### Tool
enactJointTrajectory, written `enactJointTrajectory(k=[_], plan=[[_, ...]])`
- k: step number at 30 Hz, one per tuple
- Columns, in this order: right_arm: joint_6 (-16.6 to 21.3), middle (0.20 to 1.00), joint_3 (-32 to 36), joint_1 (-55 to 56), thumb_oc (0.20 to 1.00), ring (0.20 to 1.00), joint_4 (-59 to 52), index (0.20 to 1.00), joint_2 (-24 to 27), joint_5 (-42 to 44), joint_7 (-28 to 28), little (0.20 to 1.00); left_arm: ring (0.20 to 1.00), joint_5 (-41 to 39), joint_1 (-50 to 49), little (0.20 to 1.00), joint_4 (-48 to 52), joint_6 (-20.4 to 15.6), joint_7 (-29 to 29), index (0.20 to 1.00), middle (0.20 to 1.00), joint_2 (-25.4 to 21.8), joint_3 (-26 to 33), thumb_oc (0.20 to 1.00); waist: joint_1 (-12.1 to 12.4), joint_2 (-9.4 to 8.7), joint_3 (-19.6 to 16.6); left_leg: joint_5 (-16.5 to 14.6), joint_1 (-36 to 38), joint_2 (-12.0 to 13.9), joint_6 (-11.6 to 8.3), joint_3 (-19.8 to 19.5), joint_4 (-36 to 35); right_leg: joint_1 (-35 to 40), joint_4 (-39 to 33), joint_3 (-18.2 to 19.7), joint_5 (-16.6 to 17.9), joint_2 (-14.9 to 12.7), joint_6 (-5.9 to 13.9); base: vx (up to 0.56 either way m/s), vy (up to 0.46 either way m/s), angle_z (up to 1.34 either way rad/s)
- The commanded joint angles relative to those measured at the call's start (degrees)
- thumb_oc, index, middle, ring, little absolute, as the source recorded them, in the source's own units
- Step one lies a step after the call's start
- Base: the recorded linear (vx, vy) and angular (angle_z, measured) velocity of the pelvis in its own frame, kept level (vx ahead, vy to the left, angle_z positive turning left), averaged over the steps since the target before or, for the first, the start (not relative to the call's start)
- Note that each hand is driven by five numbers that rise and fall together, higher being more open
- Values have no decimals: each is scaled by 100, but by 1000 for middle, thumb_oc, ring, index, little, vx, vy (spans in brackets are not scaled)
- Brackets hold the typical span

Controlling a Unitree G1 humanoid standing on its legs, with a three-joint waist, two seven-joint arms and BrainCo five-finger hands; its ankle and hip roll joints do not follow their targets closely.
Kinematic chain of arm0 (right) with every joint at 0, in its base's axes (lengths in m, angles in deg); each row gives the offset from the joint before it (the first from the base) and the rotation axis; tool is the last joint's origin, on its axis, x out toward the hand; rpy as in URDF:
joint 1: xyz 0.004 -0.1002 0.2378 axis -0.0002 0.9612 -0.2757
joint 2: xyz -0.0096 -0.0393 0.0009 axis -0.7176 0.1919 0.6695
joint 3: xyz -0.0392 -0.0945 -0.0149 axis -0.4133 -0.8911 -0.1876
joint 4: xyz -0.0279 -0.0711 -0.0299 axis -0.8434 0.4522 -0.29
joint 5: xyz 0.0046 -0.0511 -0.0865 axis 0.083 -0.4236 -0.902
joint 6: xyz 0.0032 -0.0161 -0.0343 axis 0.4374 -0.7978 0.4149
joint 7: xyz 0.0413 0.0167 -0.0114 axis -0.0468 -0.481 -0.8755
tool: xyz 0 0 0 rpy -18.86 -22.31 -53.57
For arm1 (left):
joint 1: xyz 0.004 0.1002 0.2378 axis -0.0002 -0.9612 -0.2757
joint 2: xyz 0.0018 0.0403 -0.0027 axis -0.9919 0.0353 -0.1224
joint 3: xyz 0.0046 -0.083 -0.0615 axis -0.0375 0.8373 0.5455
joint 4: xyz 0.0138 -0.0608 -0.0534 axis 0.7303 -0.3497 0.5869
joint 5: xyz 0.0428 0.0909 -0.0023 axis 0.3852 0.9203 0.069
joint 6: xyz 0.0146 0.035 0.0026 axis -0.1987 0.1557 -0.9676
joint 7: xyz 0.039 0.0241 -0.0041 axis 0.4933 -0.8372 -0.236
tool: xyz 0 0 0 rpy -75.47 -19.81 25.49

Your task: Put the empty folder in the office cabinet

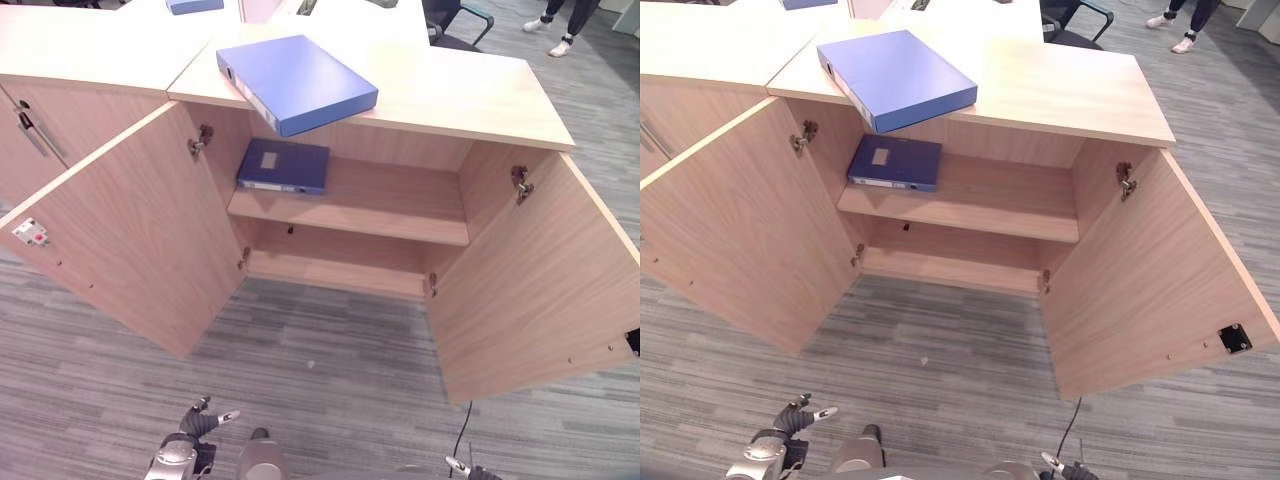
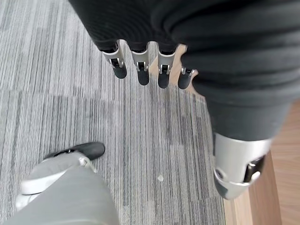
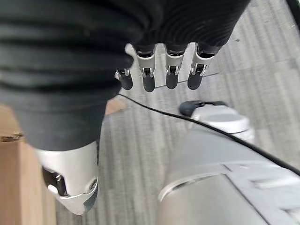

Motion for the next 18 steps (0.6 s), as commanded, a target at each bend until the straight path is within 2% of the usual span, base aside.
enactJointTrajectory(k=[1, 2, 3, 4, 6, 7, 8, 9, 10, 11, 13, 18], plan=[[48, 1000, 41, -324, 1000, 1000, -59, 1000, 373, 173, 119, 1000, 1000, 56, 10, 1000, 289, -117, -24, 1000, 1000, 156, 78, 1000, -102, 495, 156, 759, 454, 910, -436, 60, -1425, -69, 349, -206, -612, -297, 679, 58, 411, -22], [92, 1000, 1, -359, 1000, 1000, -98, 1000, 337, 207, 115, 1000, 1000, 64, 20, 1000, 313, -111, 4, 1000, 1000, 117, 63, 1000, -108, 555, 165, 726, 482, 772, -321, 71, -1461, -130, 571, -157, -750, -167, 618, 57, 416, -17], [113, 1000, -49, -398, 1000, 1000, -141, 1000, 314, 237, 108, 1000, 1000, 79, 9, 1000, 325, -101, 33, 1000, 1000, 115, 63, 1000, -130, 608, 178, 659, 549, 608, -192, 40, -1485, -240, 830, -11, -987, 83, 535, 172, 733, 0], [135, 1000, -150, -444, 1000, 1000, -196, 1000, 288, 260, 98, 1000, 1000, 134, 12, 1000, 327, -69, 78, 1000, 1000, 111, 65, 1000, -200, 711, 215, 604, 712, 343, -5, -61, -1585, -446, 1084, 209, -1511, 684, 364, 216, 693, 36], [155, 1000, -289, -510, 1000, 1000, -247, 1000, 293, 228, 84, 1000, 1000, 205, 46, 1000, 263, -38, 110, 1000, 1000, 83, 66, 1000, -260, 795, 298, 548, 942, 159, 117, -111, -1728, -625, 1056, 115, -2214, 1258, 208, 170, 425, 43], [155, 1000, -289, -515, 1000, 1000, -246, 1000, 294, 228, 84, 1000, 1000, 205, 50, 1000, 262, -38, 110, 1000, 1000, 83, 68, 1000, -265, 801, 293, 561, 925, 166, 116, -117, -1727, -629, 1036, 106, -2192, 1266, 202, 130, 221, 22], [167, 1000, -411, -562, 1000, 1000, -246, 1000, 286, 222, 69, 1000, 1000, 205, 78, 1000, 167, -3, 105, 1000, 1000, 79, 89, 1000, -314, 764, 315, 507, 1061, -48, 201, -144, -1812, -729, 650, -19, -2452, 1785, 70, 93, 122, 17], [169, 1000, -416, -563, 1000, 1000, -243, 1000, 286, 223, 68, 1000, 1000, 205, 77, 1000, 164, -4, 106, 1000, 1000, 79, 92, 1000, -327, 774, 333, 484, 1087, -32, 194, -155, -1808, -686, 632, -36, -2464, 1799, 65, 171, 179, 31], [154, 1000, -516, -612, 1000, 1000, -190, 1000, 319, 189, 72, 1000, 1000, 221, 109, 1000, 4, 58, 29, 1000, 1000, 97, 139, 1000, -399, 722, 365, 407, 1202, -174, 241, -201, -1861, -862, 332, -38, -2435, 2105, 42, 129, 98, 46], [139, 1000, -470, -589, 1000, 1000, -131, 1000, 331, 223, 104, 1000, 1000, 195, 139, 1000, 7, 35, 41, 1000, 1000, 145, 122, 1000, -341, 655, 382, 381, 1196, -377, 286, -275, -1841, -555, -166, -235, -2428, 2104, 37, 147, 130, 46], [157, 1000, -443, -531, 1000, 1000, -61, 1000, 337, 259, 100, 1000, 1000, 179, 125, 1000, -61, -2, 41, 1000, 1000, 245, 119, 1000, -357, 640, 302, 332, 1244, -496, 320, -287, -1874, -421, -301, -67, -2440, 2133, -31, 97, 66, 59], [108, 1000, -441, -490, 1000, 1000, 93, 1000, 389, 149, 139, 1000, 1000, 279, -30, 1000, -135, 16, 55, 1000, 1000, 364, 120, 1000, -343, 652, 166, 263, 1352, -520, 313, -174, -1911, -116, -834, -50, -2248, 2113, 19, 96, -7, 8]])
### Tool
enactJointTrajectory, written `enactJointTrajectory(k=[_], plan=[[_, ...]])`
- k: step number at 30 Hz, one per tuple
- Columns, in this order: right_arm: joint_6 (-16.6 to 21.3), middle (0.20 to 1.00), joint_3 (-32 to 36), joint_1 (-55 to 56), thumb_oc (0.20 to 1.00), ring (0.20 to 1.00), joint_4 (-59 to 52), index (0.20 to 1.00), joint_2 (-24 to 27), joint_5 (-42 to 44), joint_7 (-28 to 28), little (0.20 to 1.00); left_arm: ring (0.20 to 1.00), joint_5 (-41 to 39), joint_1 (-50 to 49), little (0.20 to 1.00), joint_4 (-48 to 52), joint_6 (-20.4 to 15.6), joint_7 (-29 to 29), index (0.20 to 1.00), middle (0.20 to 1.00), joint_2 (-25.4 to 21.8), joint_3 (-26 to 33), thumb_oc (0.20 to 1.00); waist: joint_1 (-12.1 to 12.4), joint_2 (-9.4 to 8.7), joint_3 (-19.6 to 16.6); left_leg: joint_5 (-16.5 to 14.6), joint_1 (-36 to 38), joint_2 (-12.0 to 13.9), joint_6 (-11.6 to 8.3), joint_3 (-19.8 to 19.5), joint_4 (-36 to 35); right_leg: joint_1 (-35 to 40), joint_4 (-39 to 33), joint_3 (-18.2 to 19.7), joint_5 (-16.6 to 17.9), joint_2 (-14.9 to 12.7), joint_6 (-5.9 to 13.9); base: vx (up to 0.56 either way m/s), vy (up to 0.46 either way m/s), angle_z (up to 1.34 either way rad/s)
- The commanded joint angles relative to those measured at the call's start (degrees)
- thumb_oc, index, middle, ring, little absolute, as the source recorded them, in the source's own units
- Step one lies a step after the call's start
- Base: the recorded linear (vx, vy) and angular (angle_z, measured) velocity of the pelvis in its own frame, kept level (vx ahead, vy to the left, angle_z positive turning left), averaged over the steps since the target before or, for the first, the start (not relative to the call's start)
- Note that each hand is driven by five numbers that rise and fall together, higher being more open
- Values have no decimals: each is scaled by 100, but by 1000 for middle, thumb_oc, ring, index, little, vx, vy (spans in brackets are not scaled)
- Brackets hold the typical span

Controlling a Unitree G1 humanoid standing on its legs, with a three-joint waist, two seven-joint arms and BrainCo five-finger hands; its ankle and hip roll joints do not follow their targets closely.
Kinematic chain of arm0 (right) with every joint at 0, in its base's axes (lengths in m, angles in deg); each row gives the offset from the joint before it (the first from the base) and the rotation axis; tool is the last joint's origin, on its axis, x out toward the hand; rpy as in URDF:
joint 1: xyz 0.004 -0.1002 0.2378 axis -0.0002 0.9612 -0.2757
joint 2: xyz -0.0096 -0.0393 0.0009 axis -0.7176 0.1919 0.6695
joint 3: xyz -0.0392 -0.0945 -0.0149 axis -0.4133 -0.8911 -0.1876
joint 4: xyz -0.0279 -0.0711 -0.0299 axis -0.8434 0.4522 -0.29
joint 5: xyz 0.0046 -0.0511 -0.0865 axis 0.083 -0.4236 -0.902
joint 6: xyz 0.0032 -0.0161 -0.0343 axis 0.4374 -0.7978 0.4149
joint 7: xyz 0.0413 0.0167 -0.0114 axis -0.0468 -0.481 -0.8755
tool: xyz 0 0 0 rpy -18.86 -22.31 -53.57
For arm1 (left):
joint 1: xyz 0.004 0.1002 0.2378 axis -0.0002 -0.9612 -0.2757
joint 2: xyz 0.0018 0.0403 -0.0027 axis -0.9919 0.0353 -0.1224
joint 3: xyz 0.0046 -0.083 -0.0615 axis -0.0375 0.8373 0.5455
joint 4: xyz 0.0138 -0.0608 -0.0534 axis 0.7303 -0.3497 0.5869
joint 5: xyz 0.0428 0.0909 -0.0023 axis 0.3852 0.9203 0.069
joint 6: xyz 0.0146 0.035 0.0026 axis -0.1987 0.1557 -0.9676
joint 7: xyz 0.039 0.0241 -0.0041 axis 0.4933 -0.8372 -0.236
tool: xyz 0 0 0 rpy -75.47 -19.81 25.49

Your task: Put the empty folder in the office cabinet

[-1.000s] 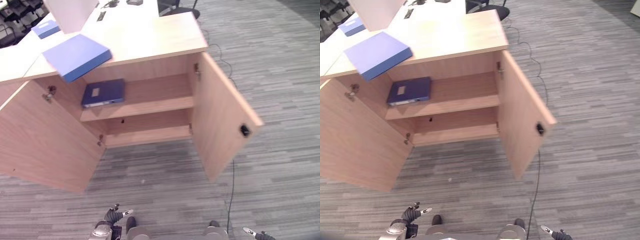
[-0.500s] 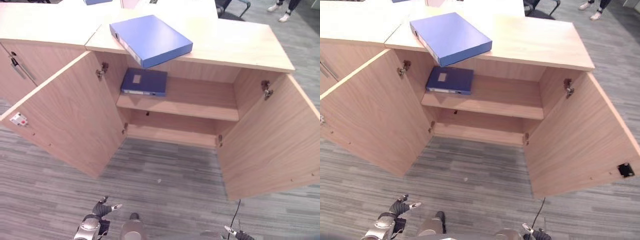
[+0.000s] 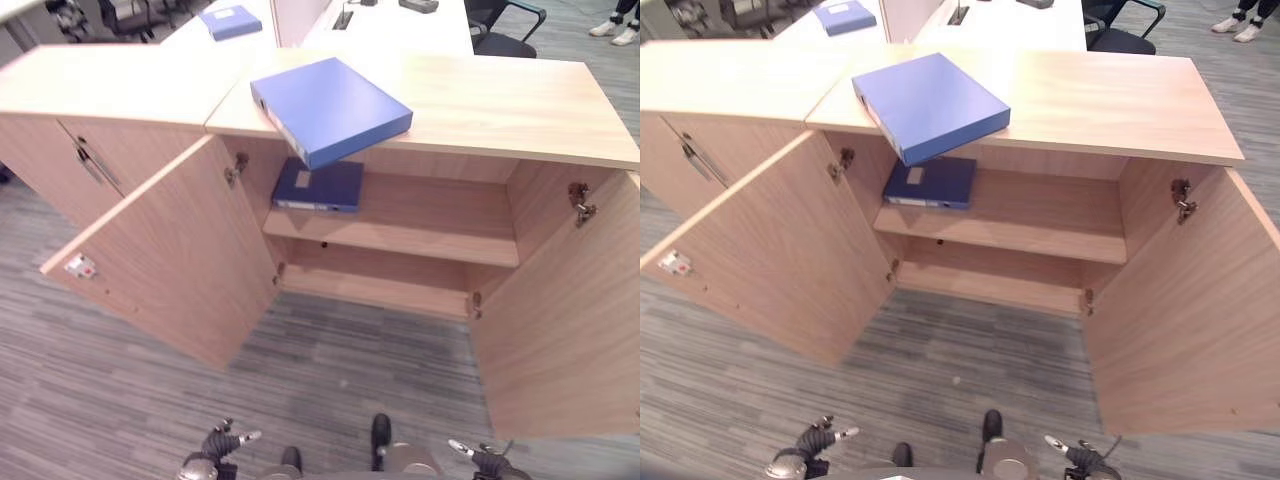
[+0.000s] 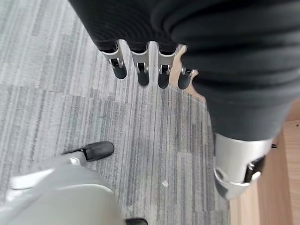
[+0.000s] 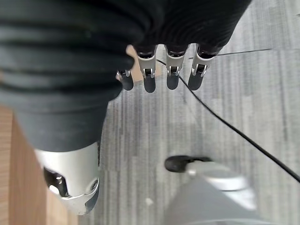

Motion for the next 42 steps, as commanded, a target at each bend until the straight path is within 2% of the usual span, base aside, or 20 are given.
enactJointTrajectory(k=[1, 11, 21, 23, 25, 27, 28, 29, 32, 33, 34, 36, 38, 42], plan=[[25, 1000, 39, -185, 1000, 1000, 144, 1000, 11, 133, 29, 1000, 1000, 260, 368, 1000, 42, -128, -36, 1000, 1000, -312, -36, 1000, -6, -183, 155, -302, -73, -479, 53, -25, 31, 483, 27, 135, -565, -557, 678, 57, -11, -4], [4, 1000, 0, -105, 1000, 1000, 140, 1000, 48, 70, 12, 1000, 1000, 360, 230, 1000, 36, -90, -68, 1000, 1000, -228, -77, 1000, -59, -125, 75, -399, 166, -386, -30, 102, 31, 812, -207, 199, -594, -561, 709, 40, -36, -12], [-2, 1000, -41, -101, 1000, 1000, 208, 1000, 131, -51, -13, 1000, 1000, 349, 260, 1000, -10, -81, -73, 1000, 1000, -192, -46, 1000, -129, 8, 120, -332, 253, -212, -163, 236, 93, 802, -211, 259, -690, -467, 659, 13, -82, -3], [7, 1000, -60, -133, 1000, 1000, 200, 1000, 171, -63, -31, 1000, 1000, 319, 273, 1000, -7, -88, -60, 1000, 1000, -185, -57, 1000, -143, 5, 192, -365, 108, -163, -220, 243, 420, 805, -211, 291, -720, -471, 620, -38, -84, -6], [13, 1000, -72, -178, 1000, 1000, 199, 1000, 219, -68, -32, 1000, 1000, 289, 338, 1000, 20, -75, -30, 1000, 1000, -203, -88, 1000, -170, -7, 289, -321, -275, -100, -320, 151, 1083, 807, -211, 291, -770, -466, 534, -74, -94, -2], [11, 1000, -105, -214, 1000, 1000, 190, 1000, 276, -90, -44, 1000, 1000, 261, 388, 1000, 25, -59, -4, 1000, 1000, -204, -103, 1000, -164, -46, 389, -134, -602, -189, -431, -60, 1800, 849, -211, 324, -800, -457, 417, -32, -84, 4], [11, 1000, -105, -217, 1000, 1000, 192, 1000, 276, -90, -45, 1000, 1000, 261, 391, 1000, 25, -58, -3, 1000, 1000, -204, -102, 1000, -176, -42, 389, -150, -629, -184, -433, -76, 1838, 847, -211, 311, -801, -452, 415, 3, -78, 3], [-7, 1000, -106, -225, 1000, 1000, 207, 1000, 323, -109, -42, 1000, 1000, 279, 412, 1000, -14, -52, -5, 1000, 1000, -182, -141, 1000, -145, -112, 472, 47, -958, -265, -474, -214, 2329, 949, -211, 315, -851, -504, 367, 40, -45, 0], [-24, 1000, -128, -201, 1000, 1000, 182, 1000, 379, -167, -34, 1000, 1000, 267, 398, 1000, -41, -51, 17, 1000, 1000, -112, -184, 1000, -95, -145, 443, -159, -1124, -316, -374, -246, 1786, 1001, -211, 326, -910, -578, 432, 122, 6, -3], [-24, 1000, -128, -197, 1000, 1000, 181, 1000, 379, -168, -34, 1000, 1000, 267, 395, 1000, -42, -52, 17, 1000, 1000, -112, -186, 1000, -91, -151, 443, -158, -1107, -324, -369, -239, 1769, 1008, -211, 329, -917, -588, 437, 138, 33, -6], [-21, 1000, -140, -191, 1000, 1000, 168, 1000, 390, -187, -40, 1000, 1000, 252, 381, 1000, -72, -46, 13, 1000, 1000, -94, -183, 1000, -46, -143, 421, -130, -1133, -343, -332, -329, 1427, 1019, -211, 352, -932, -579, 460, 136, 40, -13], [-3, 1000, -197, -239, 1000, 1000, 153, 1000, 412, -224, -1, 1000, 1000, 184, 367, 1000, -142, -56, -21, 1000, 1000, -72, -157, 1000, 101, -100, 394, 189, -1396, -399, -289, -688, 735, 1059, -211, 424, -1042, -502, 475, 219, 42, -10], [0, 1000, -287, -361, 1000, 1000, 157, 1000, 395, -312, 53, 1000, 1000, 137, 402, 1000, -284, -58, -59, 1000, 1000, -78, -116, 1000, 276, -122, 404, 431, -1769, -443, -332, -927, 306, 1167, -211, 609, -1246, -433, 478, 271, 41, -11], [0, 1000, -386, -381, 1000, 1000, 172, 1000, 308, -473, 33, 1000, 1000, 222, 318, 1000, -455, -31, -76, 1000, 1000, -87, -29, 1000, 374, -95, 272, 577, -1653, -366, -330, -974, 111, 1234, -211, 789, -1323, -321, 499, 231, 89, -31]])
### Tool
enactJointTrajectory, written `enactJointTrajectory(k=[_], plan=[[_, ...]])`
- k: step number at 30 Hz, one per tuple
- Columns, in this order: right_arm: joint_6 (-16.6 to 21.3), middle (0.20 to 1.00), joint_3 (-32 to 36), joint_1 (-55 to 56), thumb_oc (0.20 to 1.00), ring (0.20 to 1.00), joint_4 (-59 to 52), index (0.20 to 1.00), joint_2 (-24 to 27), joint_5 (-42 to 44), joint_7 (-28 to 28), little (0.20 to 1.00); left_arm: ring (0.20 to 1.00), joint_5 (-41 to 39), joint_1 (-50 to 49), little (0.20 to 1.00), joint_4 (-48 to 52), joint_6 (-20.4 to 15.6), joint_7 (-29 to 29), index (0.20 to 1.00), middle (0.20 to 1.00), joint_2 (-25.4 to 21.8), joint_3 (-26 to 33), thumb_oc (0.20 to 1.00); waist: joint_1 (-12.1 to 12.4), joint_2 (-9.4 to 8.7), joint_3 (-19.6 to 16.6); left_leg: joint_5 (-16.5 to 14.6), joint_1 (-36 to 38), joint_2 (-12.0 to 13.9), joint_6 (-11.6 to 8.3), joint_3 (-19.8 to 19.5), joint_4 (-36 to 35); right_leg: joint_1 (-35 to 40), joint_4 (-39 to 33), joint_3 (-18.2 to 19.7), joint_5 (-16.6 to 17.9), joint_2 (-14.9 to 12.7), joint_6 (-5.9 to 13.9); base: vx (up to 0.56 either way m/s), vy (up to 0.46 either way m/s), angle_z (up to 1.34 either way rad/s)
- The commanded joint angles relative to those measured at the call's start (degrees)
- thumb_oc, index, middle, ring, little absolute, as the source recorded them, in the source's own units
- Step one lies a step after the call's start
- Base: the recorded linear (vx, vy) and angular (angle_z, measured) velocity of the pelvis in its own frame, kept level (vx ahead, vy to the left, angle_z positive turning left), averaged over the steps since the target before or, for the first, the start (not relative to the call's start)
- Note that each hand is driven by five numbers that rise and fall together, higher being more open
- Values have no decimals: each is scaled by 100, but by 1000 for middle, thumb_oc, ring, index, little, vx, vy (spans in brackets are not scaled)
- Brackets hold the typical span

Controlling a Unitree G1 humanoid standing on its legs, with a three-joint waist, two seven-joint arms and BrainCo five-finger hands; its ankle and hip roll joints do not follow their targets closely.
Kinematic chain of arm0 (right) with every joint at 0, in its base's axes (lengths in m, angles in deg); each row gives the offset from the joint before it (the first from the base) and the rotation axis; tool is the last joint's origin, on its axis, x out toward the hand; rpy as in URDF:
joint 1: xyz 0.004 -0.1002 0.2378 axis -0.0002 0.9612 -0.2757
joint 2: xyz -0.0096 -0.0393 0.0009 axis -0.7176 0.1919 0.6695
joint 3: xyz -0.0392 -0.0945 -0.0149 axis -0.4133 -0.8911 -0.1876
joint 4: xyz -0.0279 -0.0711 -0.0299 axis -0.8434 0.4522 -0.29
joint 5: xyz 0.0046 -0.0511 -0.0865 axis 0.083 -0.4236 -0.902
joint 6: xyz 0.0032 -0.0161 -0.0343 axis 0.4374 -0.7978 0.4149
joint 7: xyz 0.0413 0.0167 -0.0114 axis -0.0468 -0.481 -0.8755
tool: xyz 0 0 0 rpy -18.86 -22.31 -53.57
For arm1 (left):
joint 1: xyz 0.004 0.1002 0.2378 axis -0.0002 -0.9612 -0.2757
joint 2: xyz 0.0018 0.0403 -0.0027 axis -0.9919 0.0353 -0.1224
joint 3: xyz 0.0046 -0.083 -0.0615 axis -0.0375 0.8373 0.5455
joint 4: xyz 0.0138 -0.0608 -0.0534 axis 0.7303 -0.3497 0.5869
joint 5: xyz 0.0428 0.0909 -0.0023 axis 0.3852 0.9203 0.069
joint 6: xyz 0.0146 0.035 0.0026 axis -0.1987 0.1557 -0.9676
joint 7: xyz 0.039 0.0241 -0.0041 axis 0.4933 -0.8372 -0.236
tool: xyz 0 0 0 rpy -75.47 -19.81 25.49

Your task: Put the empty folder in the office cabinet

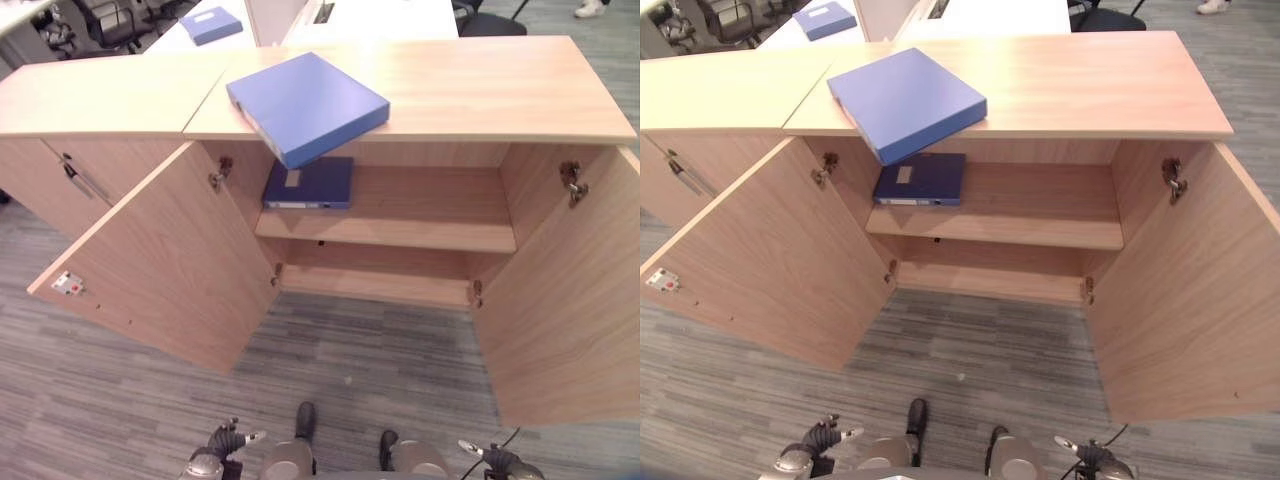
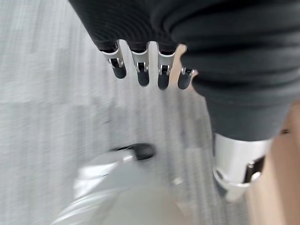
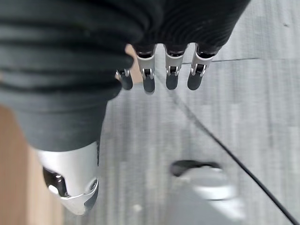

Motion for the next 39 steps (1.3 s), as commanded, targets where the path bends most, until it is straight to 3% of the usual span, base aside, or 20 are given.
enactJointTrajectory(k=[1, 4, 6, 9, 13, 16, 18, 19, 20, 21, 25, 30, 33, 39], plan=[[53, 1000, -241, 185, 1000, 1000, -79, 1000, 147, -332, 4, 1000, 1000, 111, -83, 1000, 38, -68, -95, 1000, 1000, -109, 196, 1000, 27, 14, -24, 394, -289, -88, 147, 36, -3, 1637, -1590, -30, 144, -296, 718, 226, 139, -73], [39, 1000, -321, 173, 1000, 1000, -88, 1000, 91, -405, -12, 1000, 1000, 143, -131, 1000, 27, -46, -105, 1000, 1000, -169, 244, 1000, 90, -101, -80, 337, -148, -129, 224, 135, -29, 1700, -1590, 3, 215, -394, 766, 187, 111, -45], [24, 1000, -411, 115, 1000, 1000, -128, 1000, 21, -459, -40, 1000, 1000, 177, -148, 1000, 37, -21, -117, 1000, 1000, -278, 290, 1000, 184, -249, -85, 166, 51, -203, 400, 298, -7, 1632, -1197, 109, 232, -544, 867, 241, 177, -39], [17, 1000, -446, 43, 1000, 1000, -182, 1000, -56, -450, -52, 1000, 1000, 155, -94, 1000, 107, 5, -137, 1000, 1000, -391, 334, 1000, 220, -302, -77, 2, 219, -284, 568, 347, 1, 1297, -504, 118, 296, -572, 1039, 148, 143, -26], [20, 1000, -414, -55, 1000, 1000, -297, 1000, -107, -332, -48, 1000, 1000, 59, 0, 1000, 230, 29, -177, 1000, 1000, -537, 405, 1000, 106, -199, 77, -117, 452, -288, 760, 366, -21, 611, 845, 55, 945, -523, 1321, 135, 172, -16], [55, 1000, -345, -52, 1000, 1000, -386, 1000, -154, -221, -34, 1000, 1000, 40, 14, 1000, 285, 17, -179, 1000, 1000, -561, 392, 1000, 7, -36, 146, -232, 640, -230, 821, 406, -30, 224, 1498, -185, 1119, -534, 1372, 140, 161, -12], [52, 1000, -311, -23, 1000, 1000, -396, 1000, -183, -234, -14, 1000, 1000, 26, 29, 1000, 308, 5, -178, 1000, 1000, -592, 413, 1000, 4, -48, 144, -345, 753, -234, 784, 506, -30, 215, 1208, -528, 1201, -887, 1337, 148, 42, -30], [52, 1000, -311, -21, 1000, 1000, -396, 1000, -185, -235, -13, 1000, 1000, 26, 28, 1000, 308, 5, -178, 1000, 1000, -593, 412, 1000, -7, -49, 152, -350, 764, -234, 783, 494, -30, 236, 1202, -542, 1195, -889, 1337, 176, -53, -33], [35, 1000, -284, 12, 1000, 1000, -372, 1000, -194, -264, 17, 1000, 1000, -34, 50, 1000, 318, 1, -180, 1000, 1000, -611, 453, 1000, -17, -68, 131, -453, 820, -196, 712, 561, -30, 295, 566, -879, 1086, -1122, 1202, 186, -61, -22], [26, 1000, -266, 18, 1000, 1000, -346, 1000, -181, -281, 26, 1000, 1000, -57, 52, 1000, 315, -8, -175, 1000, 1000, -615, 466, 1000, -27, -89, 111, -496, 835, -198, 693, 586, -30, 268, 259, -951, 1050, -1162, 1171, 188, -63, -22], [-34, 1000, -208, 23, 1000, 1000, -208, 1000, -120, -357, 70, 1000, 1000, -42, 20, 1000, 251, -23, -156, 1000, 1000, -600, 465, 1000, -206, -127, 103, -683, 1034, -275, 671, 558, -30, -24, -687, -860, 1279, -1065, 1201, 253, -52, -19], [-36, 1000, -101, 168, 1000, 1000, -119, 1000, -111, -305, 42, 1000, 1000, 142, -14, 1000, 156, -37, -149, 1000, 1000, -587, 433, 1000, -431, -185, 168, -884, 1333, -321, 625, 541, -30, -80, -928, -460, 1477, -1056, 1257, 173, -62, 19], [-48, 1000, -97, 237, 1000, 1000, -80, 1000, -96, -339, 30, 1000, 1000, 170, -41, 1000, 104, -44, -148, 1000, 1000, -524, 432, 1000, -456, -211, 35, -974, 1439, -336, 579, 554, -30, 154, -1149, -556, 1548, -1111, 1247, 137, -92, 8], [-46, 1000, -129, 334, 1000, 1000, -91, 1000, -7, -419, 13, 1000, 1000, 135, -65, 1000, 164, -48, -160, 1000, 1000, -449, 417, 1000, -479, -112, -75, -964, 1473, -110, 409, 460, -30, 385, -1260, -722, 1360, -947, 1114, 93, -153, 6]])
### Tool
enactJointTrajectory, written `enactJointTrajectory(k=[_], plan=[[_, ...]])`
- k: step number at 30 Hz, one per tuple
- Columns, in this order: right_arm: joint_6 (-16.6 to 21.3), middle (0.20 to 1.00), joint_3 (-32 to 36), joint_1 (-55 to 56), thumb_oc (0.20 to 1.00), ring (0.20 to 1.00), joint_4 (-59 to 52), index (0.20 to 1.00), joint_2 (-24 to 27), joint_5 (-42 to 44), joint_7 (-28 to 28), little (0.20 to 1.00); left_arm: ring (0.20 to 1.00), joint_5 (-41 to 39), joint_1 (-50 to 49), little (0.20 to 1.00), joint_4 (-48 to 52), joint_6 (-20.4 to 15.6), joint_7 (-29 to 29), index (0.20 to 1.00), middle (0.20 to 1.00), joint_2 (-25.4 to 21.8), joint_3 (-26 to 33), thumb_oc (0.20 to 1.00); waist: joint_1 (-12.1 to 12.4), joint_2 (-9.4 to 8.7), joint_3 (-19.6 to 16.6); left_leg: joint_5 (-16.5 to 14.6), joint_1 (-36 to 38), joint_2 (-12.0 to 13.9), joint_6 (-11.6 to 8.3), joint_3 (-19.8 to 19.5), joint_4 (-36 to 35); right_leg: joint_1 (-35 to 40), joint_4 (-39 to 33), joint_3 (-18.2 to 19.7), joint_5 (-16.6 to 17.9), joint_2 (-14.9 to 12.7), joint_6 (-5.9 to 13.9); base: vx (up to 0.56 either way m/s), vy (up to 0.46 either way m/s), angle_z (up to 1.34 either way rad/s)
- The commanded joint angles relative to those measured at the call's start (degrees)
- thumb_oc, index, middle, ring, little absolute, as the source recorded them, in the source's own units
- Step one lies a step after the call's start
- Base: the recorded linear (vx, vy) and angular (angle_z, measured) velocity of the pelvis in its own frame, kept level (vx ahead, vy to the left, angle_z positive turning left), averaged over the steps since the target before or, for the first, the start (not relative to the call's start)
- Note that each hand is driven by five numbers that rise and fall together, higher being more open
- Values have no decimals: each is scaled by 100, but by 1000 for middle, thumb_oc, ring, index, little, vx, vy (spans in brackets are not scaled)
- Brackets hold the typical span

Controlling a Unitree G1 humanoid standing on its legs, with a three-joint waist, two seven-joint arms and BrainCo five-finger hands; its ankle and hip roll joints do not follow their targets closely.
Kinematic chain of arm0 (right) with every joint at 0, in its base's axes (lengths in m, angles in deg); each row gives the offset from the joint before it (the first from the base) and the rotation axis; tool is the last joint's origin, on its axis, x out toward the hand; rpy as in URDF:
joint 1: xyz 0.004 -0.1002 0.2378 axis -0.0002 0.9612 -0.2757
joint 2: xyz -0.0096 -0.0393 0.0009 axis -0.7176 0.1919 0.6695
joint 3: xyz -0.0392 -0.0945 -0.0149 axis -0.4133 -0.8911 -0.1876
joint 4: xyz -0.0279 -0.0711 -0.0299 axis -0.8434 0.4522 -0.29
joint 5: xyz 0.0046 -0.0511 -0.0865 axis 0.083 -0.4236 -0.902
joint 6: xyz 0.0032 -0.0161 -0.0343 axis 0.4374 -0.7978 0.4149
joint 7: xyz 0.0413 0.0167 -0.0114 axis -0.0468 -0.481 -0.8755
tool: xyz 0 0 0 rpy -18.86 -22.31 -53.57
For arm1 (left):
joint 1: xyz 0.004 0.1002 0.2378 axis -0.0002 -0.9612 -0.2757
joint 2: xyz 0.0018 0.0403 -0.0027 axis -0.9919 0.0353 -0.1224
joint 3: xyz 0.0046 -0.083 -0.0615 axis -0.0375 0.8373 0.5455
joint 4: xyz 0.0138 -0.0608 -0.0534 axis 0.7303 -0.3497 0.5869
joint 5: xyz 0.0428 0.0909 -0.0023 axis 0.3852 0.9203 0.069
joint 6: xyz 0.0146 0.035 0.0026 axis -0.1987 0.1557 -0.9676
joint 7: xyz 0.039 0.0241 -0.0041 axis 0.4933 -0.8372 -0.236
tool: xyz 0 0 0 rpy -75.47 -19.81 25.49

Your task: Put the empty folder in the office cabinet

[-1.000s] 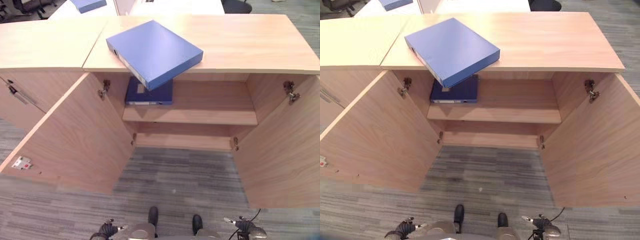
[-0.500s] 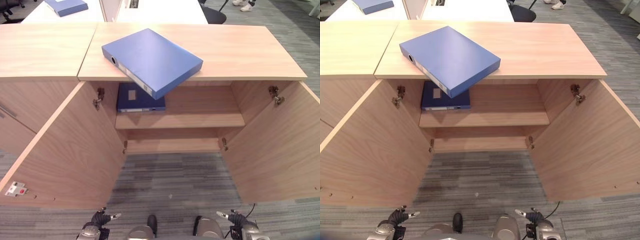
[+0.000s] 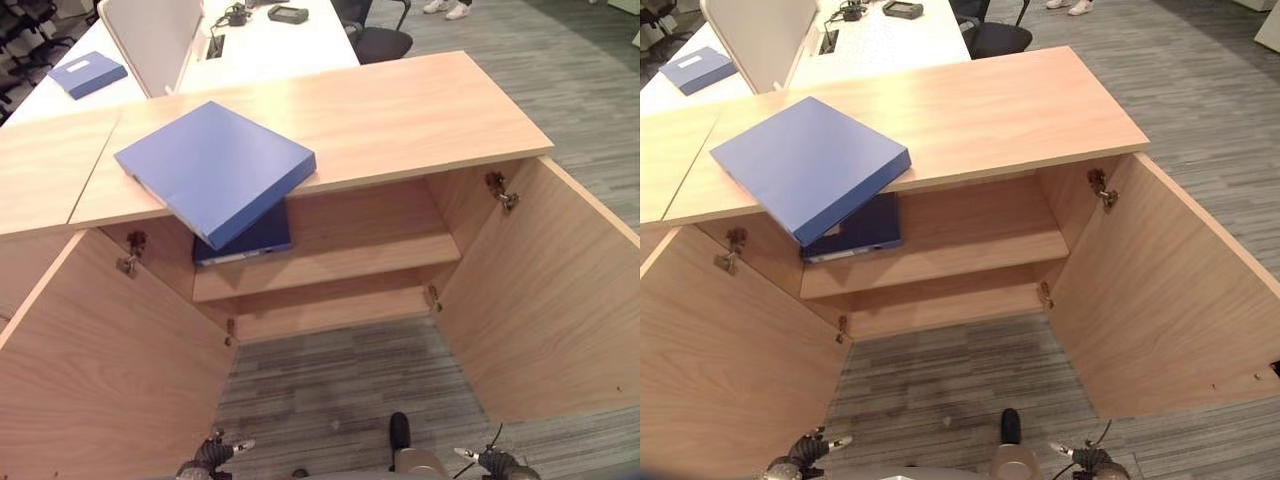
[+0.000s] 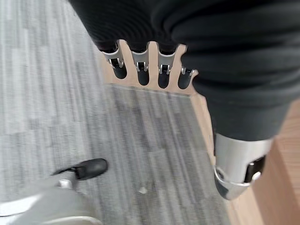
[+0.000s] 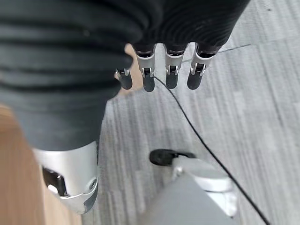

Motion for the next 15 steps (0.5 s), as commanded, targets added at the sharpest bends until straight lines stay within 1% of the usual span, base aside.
enactJointTrajectory(k=[1, 2, 3, 5, 6, 7, 9, 11, 12, 13, 14, 15], plan=[[63, 1000, 80, -145, 1000, 1000, 154, 1000, -72, -150, 2, 1000, 1000, 115, 42, 1000, -76, -42, -39, 1000, 1000, -367, -58, 1000, 64, -252, 201, -306, -63, -285, 12, -281, 16, 122, 386, 64, -421, -566, 562, 88, -141, 21], [63, 1000, 79, -144, 1000, 1000, 154, 1000, -70, -150, 2, 1000, 1000, 115, 41, 1000, -75, -42, -39, 1000, 1000, -366, -58, 1000, 62, -248, 201, -308, -61, -280, 9, -282, 16, 124, 387, 61, -424, -562, 559, 114, -166, 11], [74, 1000, 91, -134, 1000, 1000, 154, 1000, -20, -131, -1, 1000, 1000, 119, 6, 1000, -59, -45, -26, 1000, 1000, -345, -76, 1000, 60, -200, 190, -271, -27, -179, -59, -289, 16, 198, 371, 44, -531, -479, 500, 90, -147, 6], [85, 1000, 94, -135, 1000, 1000, 145, 1000, 23, -120, -3, 1000, 1000, 99, -15, 1000, -45, -45, -14, 1000, 1000, -318, -83, 1000, 63, -163, 179, -235, 3, -99, -119, -308, 16, 275, 341, 21, -623, -404, 445, 106, -177, 3], [101, 1000, 87, -131, 1000, 1000, 145, 1000, 62, -114, -11, 1000, 1000, 82, -21, 1000, -27, -49, -6, 1000, 1000, -296, -88, 1000, 71, -124, 180, -188, 32, -16, -187, -330, 39, 374, 316, -25, -720, -333, 382, 72, -123, 3], [101, 1000, 87, -131, 1000, 1000, 146, 1000, 63, -114, -12, 1000, 1000, 82, -21, 1000, -27, -49, -6, 1000, 1000, -294, -88, 1000, 67, -121, 185, -189, 37, -11, -190, -334, 38, 382, 315, -30, -722, -329, 380, 76, -140, 8], [112, 1000, 77, -143, 1000, 1000, 134, 1000, 102, -116, -15, 1000, 1000, 61, -38, 1000, -6, -48, 9, 1000, 1000, -273, -99, 1000, 82, -78, 210, -70, 22, 72, -254, -373, 138, 472, 297, -65, -807, -255, 327, 35, -77, 9], [119, 1000, 79, -153, 1000, 1000, 137, 1000, 114, -97, -19, 1000, 1000, 56, -41, 1000, -9, -49, 10, 1000, 1000, -257, -102, 1000, 75, -60, 231, -23, -17, 116, -287, -412, 231, 512, 293, -99, -854, -216, 289, 20, -94, 5], [137, 1000, 94, -161, 1000, 1000, 117, 1000, 130, -57, -29, 1000, 1000, 35, -52, 1000, -14, -51, 35, 1000, 1000, -239, -106, 1000, 69, -38, 254, 83, -165, 181, -369, -443, 554, 564, 286, -133, -953, -155, 224, 19, -140, 11], [151, 1000, 94, -161, 1000, 1000, 113, 1000, 141, -36, -33, 1000, 1000, 36, -51, 1000, 17, -48, 60, 1000, 1000, -237, -128, 1000, 85, -45, 299, 220, -339, 179, -422, -448, 839, 637, 262, -148, -1011, -121, 170, -13, -148, 24], [158, 1000, 88, -190, 1000, 1000, 99, 1000, 164, -24, -29, 1000, 1000, 14, -29, 1000, 42, -40, 62, 1000, 1000, -236, -138, 1000, 108, -80, 376, 388, -550, 123, -482, -534, 1216, 696, 242, -175, -1017, -128, 137, -60, -118, 34], [162, 1000, 71, -237, 1000, 1000, 68, 1000, 183, -10, -26, 1000, 1000, -25, 25, 1000, 68, -35, 60, 1000, 1000, -242, -163, 1000, 114, -150, 472, 523, -825, 9, -527, -634, 1617, 730, 217, -219, -1006, -160, 97, -78, -135, 35]])
